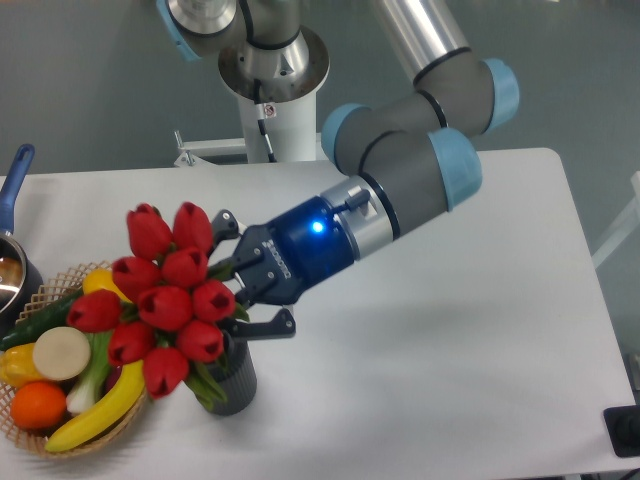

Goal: Insert the flowers into the vase
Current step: 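Lower the tulip stems down into the black vase opening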

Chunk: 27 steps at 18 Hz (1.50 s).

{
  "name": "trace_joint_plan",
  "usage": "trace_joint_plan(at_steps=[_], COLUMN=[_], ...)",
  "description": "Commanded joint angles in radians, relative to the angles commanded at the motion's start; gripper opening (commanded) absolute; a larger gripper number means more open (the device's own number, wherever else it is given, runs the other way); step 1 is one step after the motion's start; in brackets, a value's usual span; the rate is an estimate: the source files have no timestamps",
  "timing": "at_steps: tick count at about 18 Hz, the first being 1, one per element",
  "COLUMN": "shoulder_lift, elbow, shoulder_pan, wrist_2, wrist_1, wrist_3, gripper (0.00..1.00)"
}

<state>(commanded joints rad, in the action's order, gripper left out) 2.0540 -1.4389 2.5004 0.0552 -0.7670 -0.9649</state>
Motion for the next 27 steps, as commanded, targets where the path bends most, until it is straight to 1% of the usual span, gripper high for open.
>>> trace_joint_plan(at_steps=[4, 13, 22, 25, 27], shoulder_lift=[0.005, 0.008, 0.031, 0.034, 0.035], elbow=[-0.005, -0.054, -0.054, -0.074, -0.101], shoulder_pan=[-0.003, -0.009, -0.023, -0.023, -0.023], wrist_2=[0.0, 0.0, 0.002, 0.002, 0.002], wrist_1=[0.0, 0.0, 0.0, 0.0, 0.0], wrist_3=[-0.002, -0.002, -0.024, -0.049, -0.086], gripper=[0.36, 0.36, 0.36, 0.36, 0.36])
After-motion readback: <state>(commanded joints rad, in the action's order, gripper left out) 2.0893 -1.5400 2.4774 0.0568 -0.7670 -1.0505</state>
